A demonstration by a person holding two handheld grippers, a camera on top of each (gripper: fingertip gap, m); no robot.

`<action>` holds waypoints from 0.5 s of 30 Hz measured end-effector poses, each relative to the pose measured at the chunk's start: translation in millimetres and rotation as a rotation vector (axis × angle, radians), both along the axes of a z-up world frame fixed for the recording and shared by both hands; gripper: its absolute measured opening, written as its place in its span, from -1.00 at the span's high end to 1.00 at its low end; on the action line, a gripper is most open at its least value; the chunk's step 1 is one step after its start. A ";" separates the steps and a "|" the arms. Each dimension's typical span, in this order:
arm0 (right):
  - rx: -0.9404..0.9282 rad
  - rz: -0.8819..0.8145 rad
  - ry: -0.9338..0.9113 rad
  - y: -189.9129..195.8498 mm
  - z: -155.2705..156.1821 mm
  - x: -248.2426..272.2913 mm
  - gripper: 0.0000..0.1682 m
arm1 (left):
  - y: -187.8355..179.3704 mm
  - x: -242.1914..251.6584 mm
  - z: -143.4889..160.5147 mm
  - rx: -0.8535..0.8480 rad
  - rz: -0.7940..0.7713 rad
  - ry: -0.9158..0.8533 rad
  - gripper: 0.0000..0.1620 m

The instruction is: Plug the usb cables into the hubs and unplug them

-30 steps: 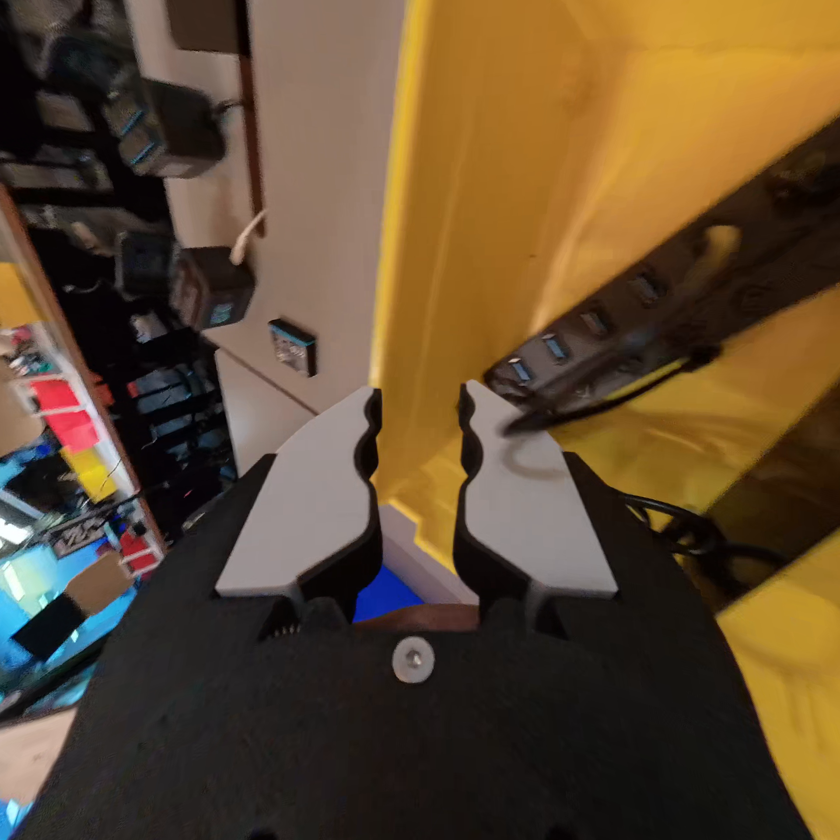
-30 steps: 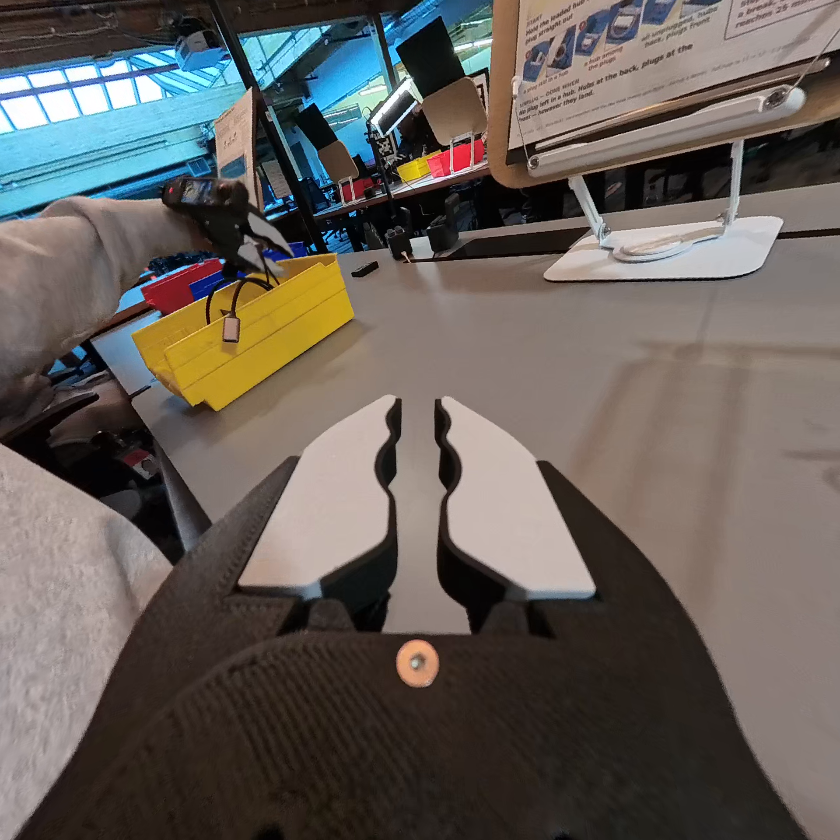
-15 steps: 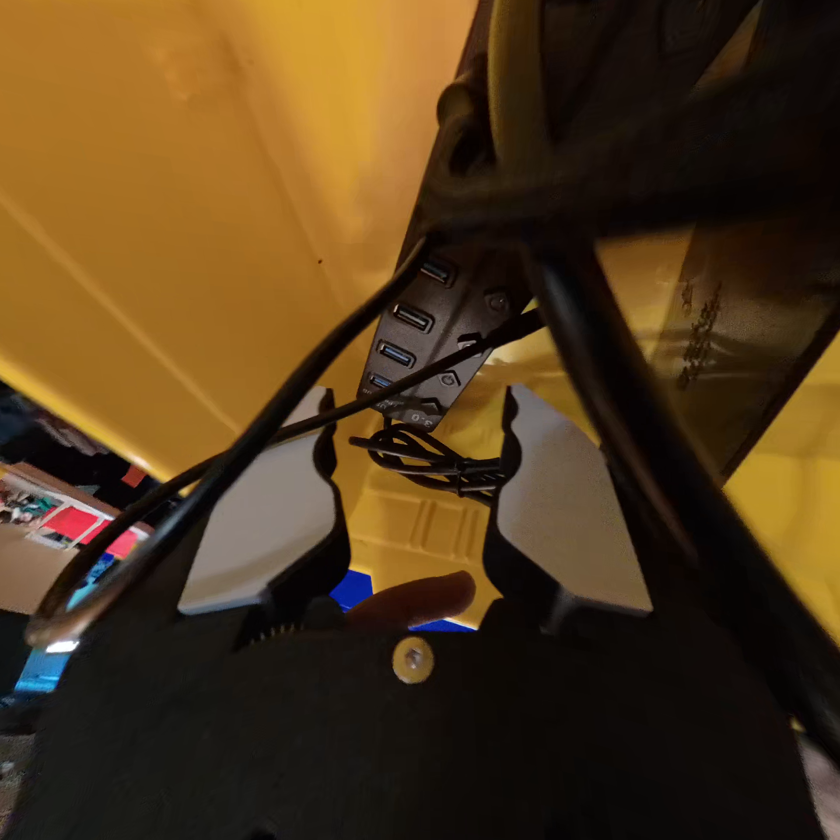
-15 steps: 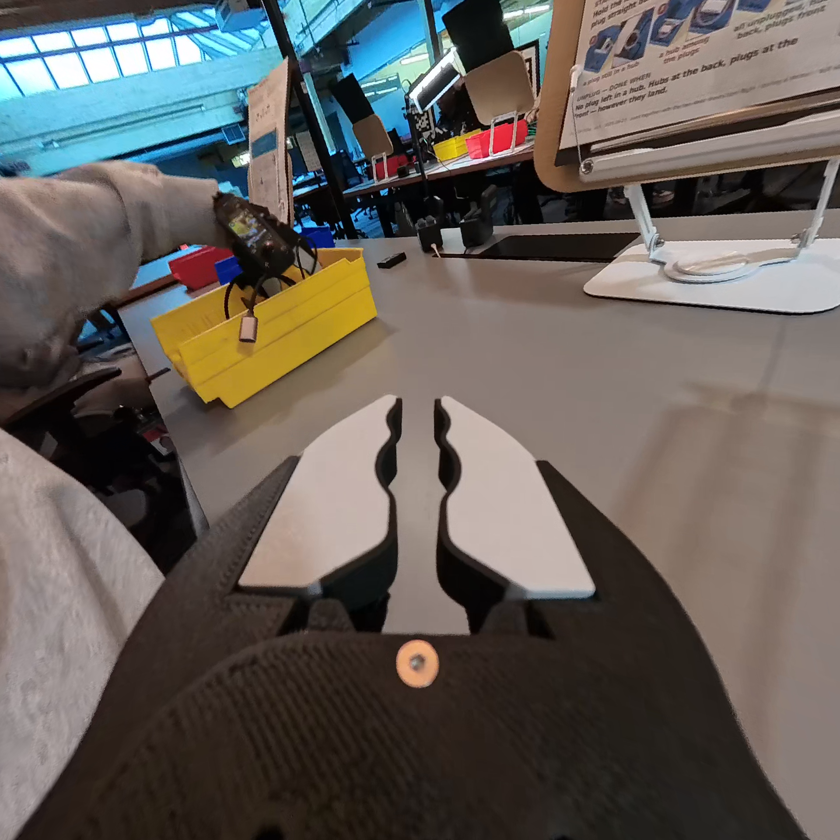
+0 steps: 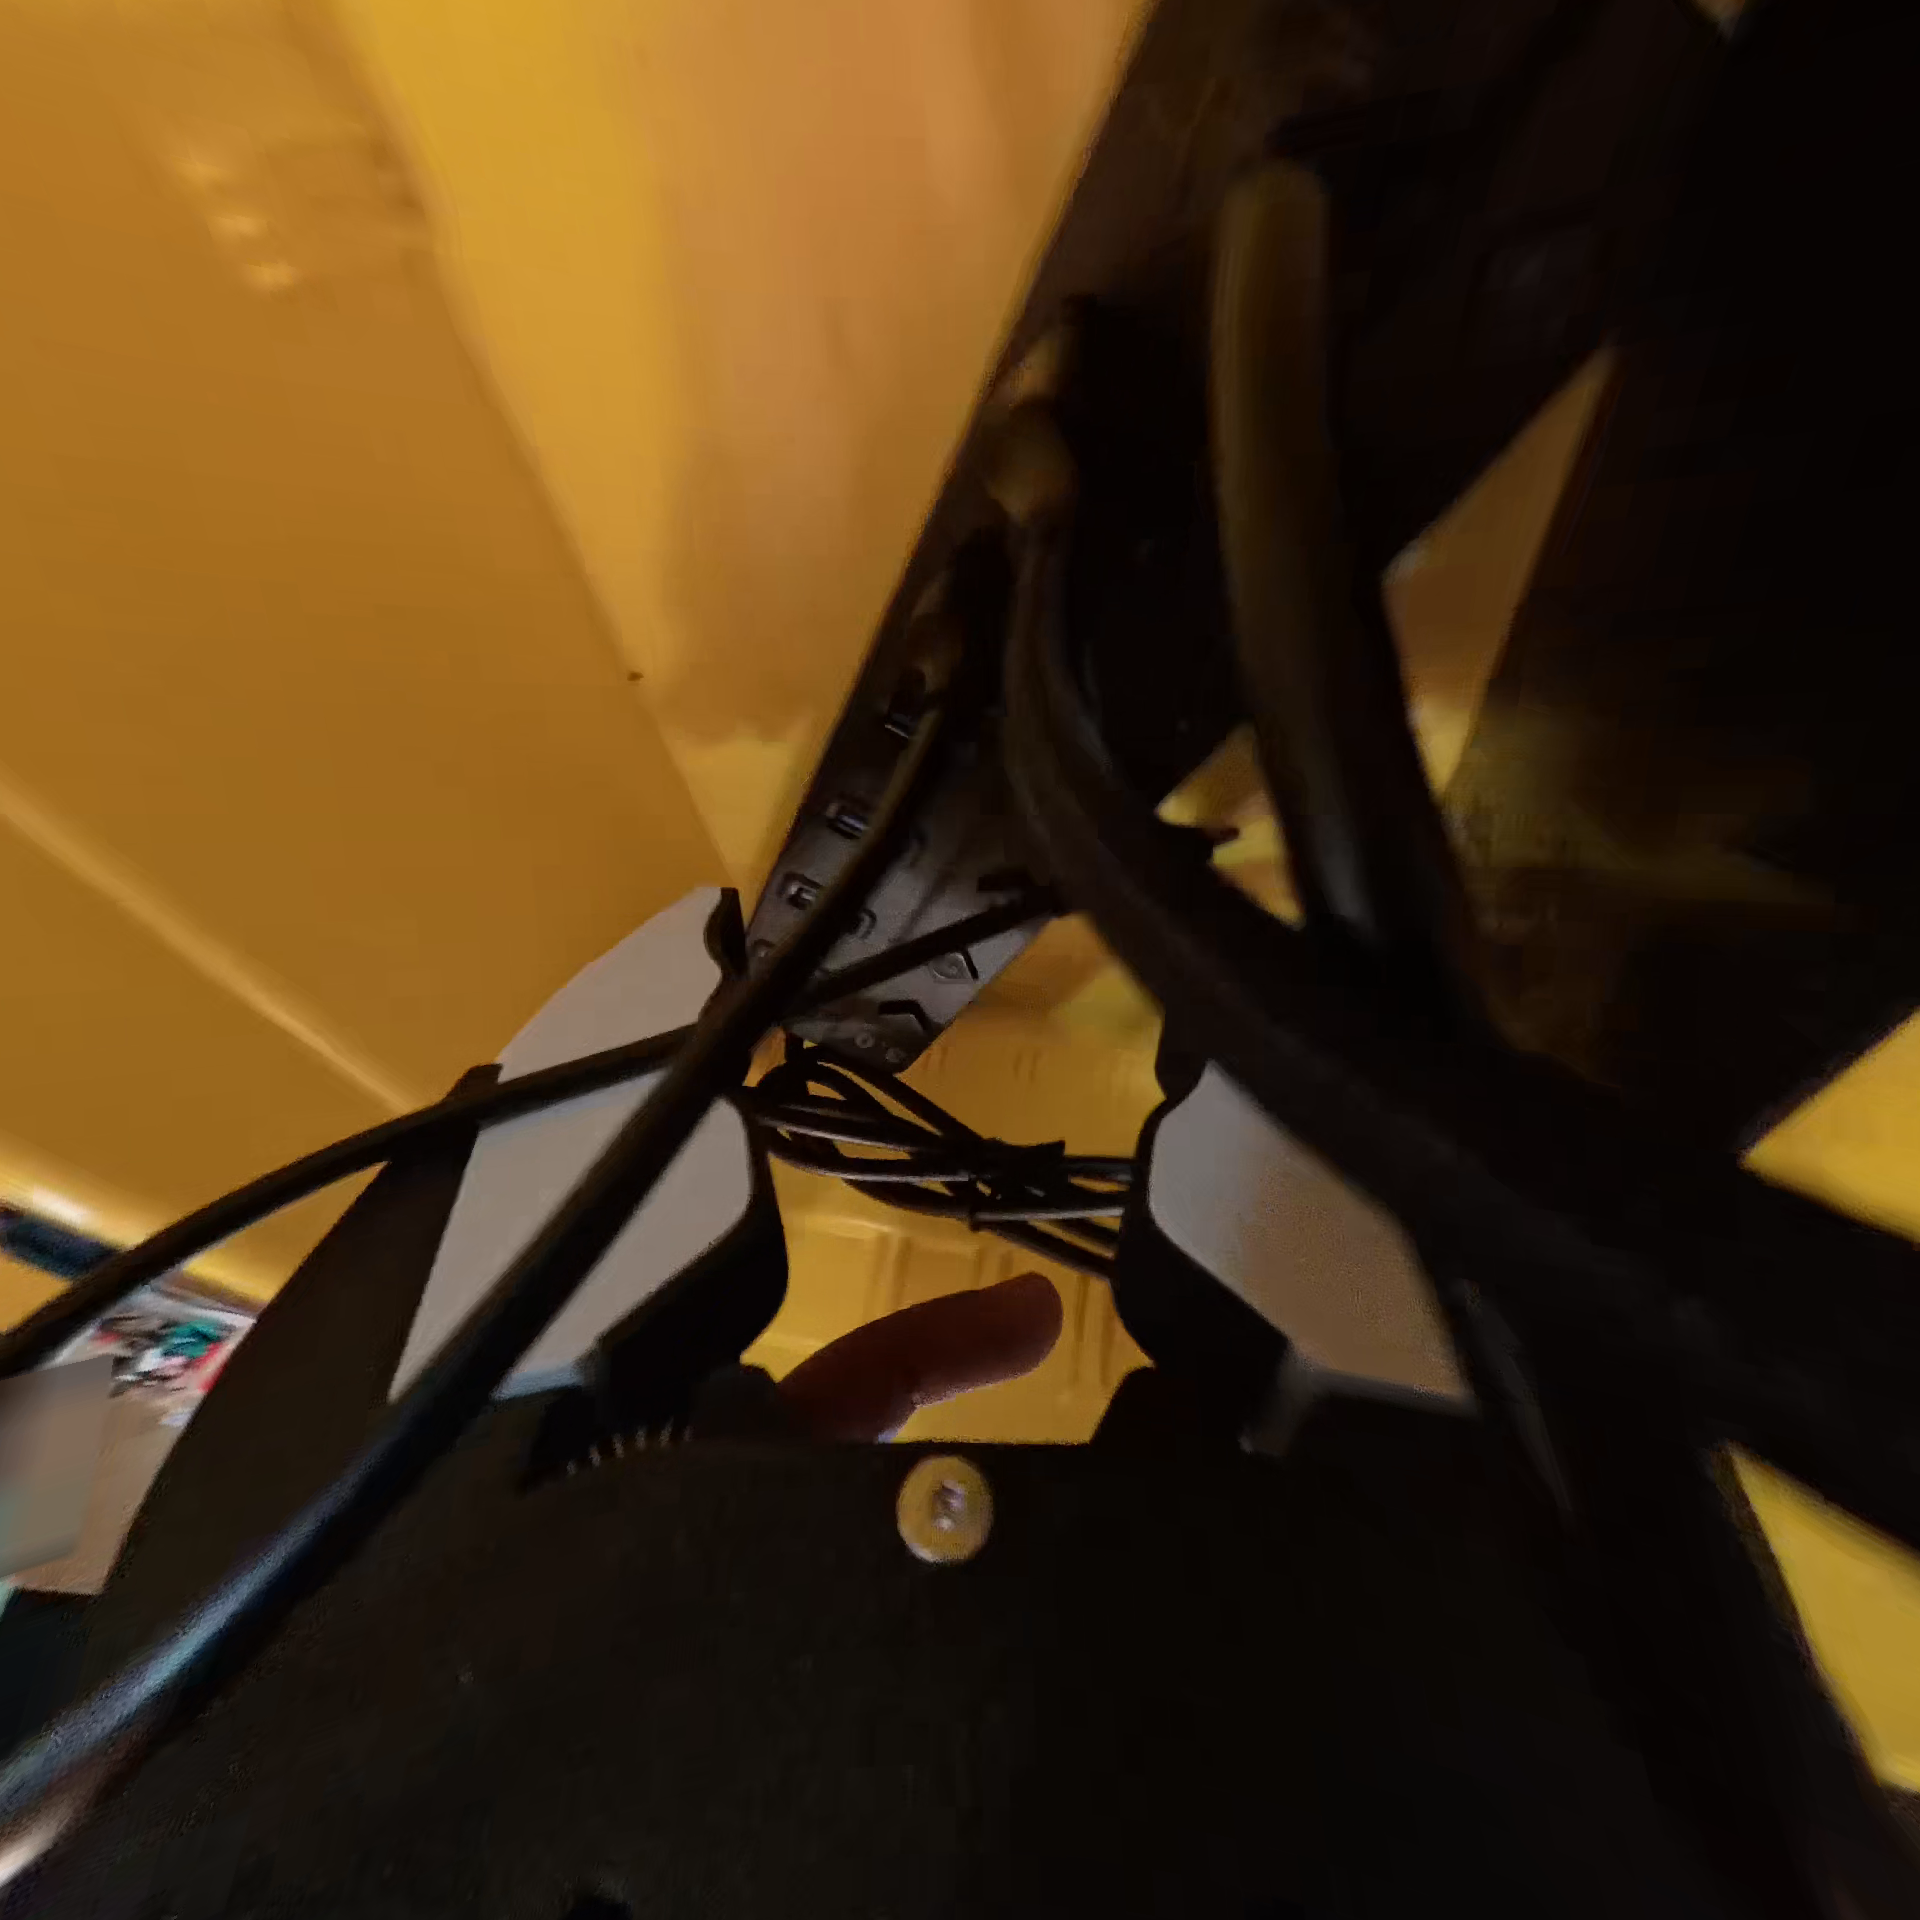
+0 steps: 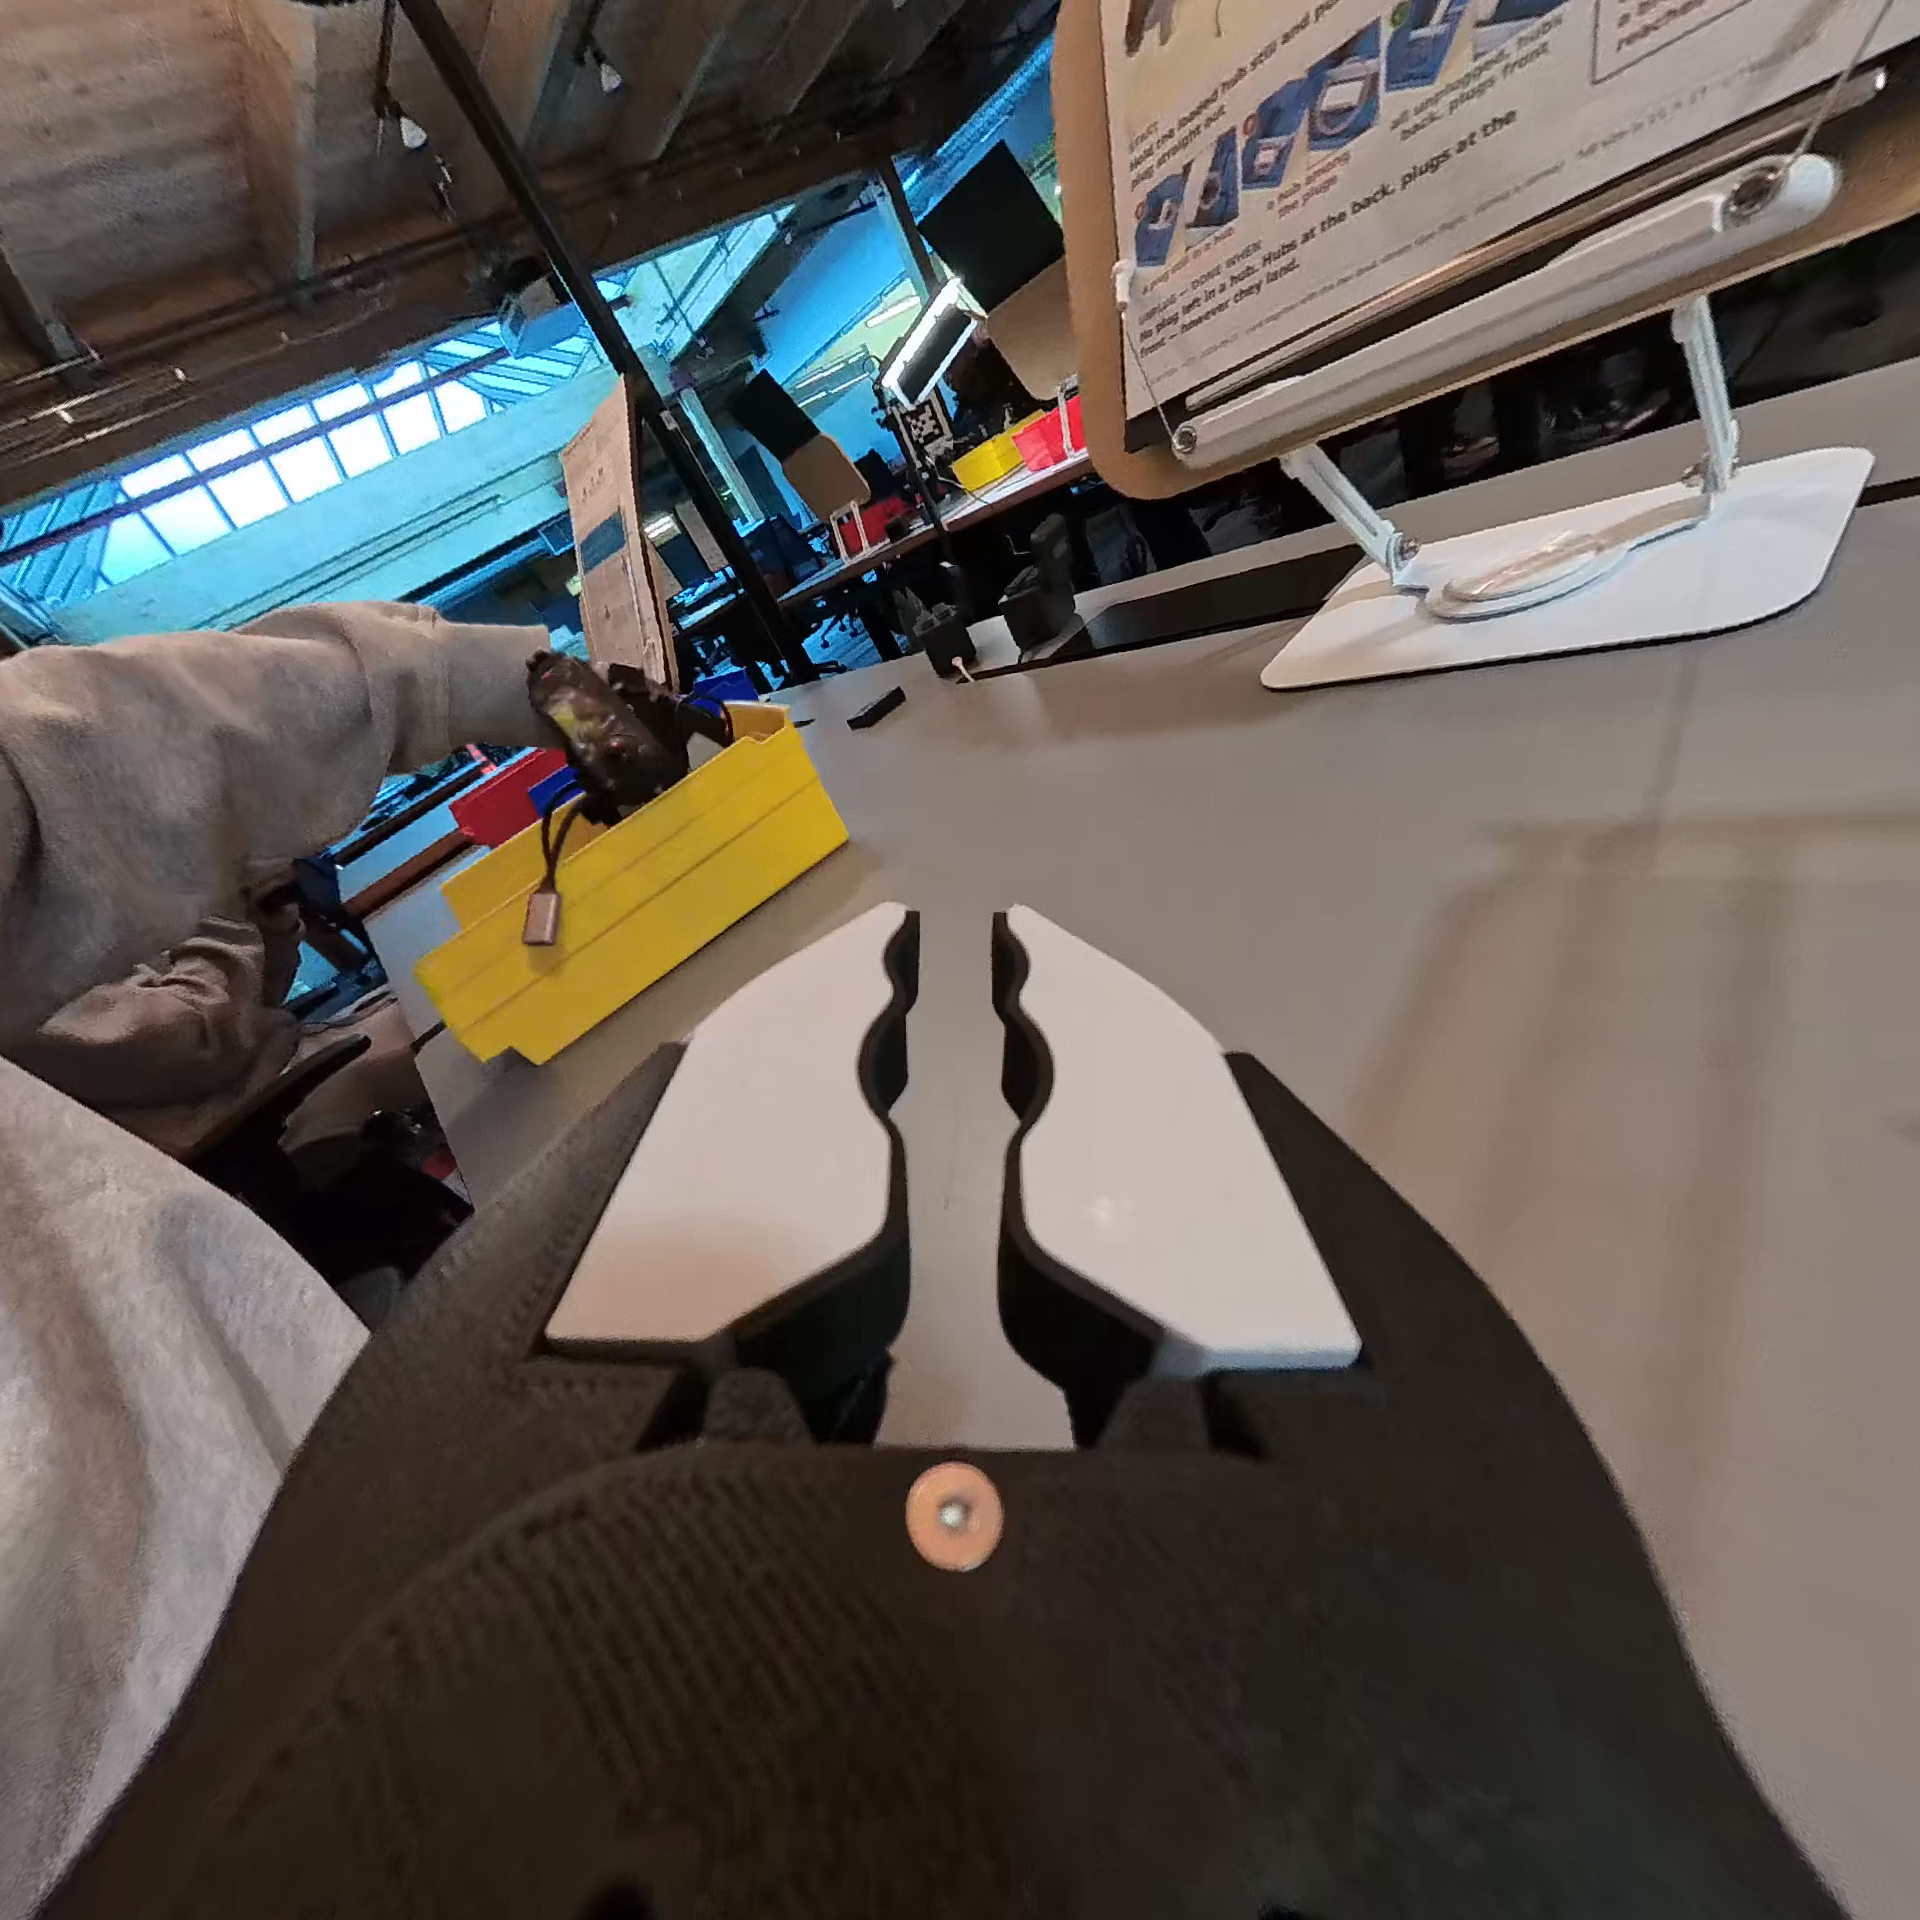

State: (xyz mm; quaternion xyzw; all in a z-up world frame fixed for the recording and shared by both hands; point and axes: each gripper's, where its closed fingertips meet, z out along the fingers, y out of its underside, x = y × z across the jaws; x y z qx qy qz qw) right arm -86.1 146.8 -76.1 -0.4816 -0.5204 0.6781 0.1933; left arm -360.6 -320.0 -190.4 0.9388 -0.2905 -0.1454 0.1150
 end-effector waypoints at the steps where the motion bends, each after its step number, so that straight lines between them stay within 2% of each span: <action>1: -0.004 0.003 -0.005 -0.3 -1.5 -0.9 0.84 | 7.2 -2.8 0.0 0.037 -0.030 0.029 0.02; 4: -0.001 0.017 -0.019 -3.8 -6.0 -3.1 0.84 | 19.2 0.0 -5.9 0.084 -0.123 0.034 0.04; 10: -0.008 0.010 -0.014 -2.0 -4.6 -5.4 0.85 | 25.5 2.4 -7.9 0.093 -0.154 0.011 0.13; 15: -0.044 -0.001 -0.020 4.3 -4.8 -4.0 0.85 | 17.6 0.8 -6.1 0.063 -0.039 0.008 0.20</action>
